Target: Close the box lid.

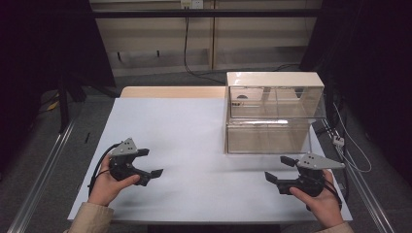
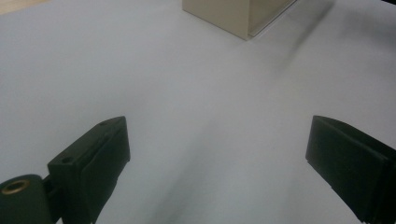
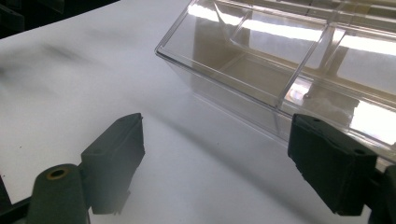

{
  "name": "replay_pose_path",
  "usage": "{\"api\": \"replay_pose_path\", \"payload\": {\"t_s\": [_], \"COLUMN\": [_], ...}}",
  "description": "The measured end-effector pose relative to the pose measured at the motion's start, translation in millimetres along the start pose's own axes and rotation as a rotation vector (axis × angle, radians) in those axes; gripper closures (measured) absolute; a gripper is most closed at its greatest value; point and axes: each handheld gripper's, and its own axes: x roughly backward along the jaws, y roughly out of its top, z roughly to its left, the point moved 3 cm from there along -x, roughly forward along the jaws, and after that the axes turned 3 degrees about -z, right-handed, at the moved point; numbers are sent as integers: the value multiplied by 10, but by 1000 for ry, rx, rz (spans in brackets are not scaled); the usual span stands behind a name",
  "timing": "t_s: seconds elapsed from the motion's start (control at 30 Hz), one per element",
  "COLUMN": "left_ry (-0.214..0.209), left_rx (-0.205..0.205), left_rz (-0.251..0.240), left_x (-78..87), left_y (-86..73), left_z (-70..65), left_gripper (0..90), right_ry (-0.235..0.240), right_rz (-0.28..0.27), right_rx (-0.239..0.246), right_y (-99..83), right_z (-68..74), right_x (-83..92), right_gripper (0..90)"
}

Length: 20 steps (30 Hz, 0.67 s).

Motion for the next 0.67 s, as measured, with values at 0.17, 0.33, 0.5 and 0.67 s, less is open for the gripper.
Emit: {"api": "replay_pose_path", "payload": {"t_s": [0.17, 0.33, 0.5, 0.67], "left_ry": [9, 13, 10, 19], "left_rx": [2, 12, 8, 6], "left_rz": [8, 20, 37, 44], "left_x": [26, 49, 62, 51], "left_y": [-71, -166, -245, -287], "left_z": [17, 35, 45, 52], "left_gripper": [62, 62, 62, 62], "right_ry": [-1, 0, 0, 0], "right_rz": [5, 10, 9, 12], "right_rx": [-4, -4, -4, 2], "right_y": [-61, -106, -127, -151], "right_z": [-14, -14, -10, -2], "right_x": [-16, -31, -45, -78], "right_gripper": [183, 183, 183, 183]}}
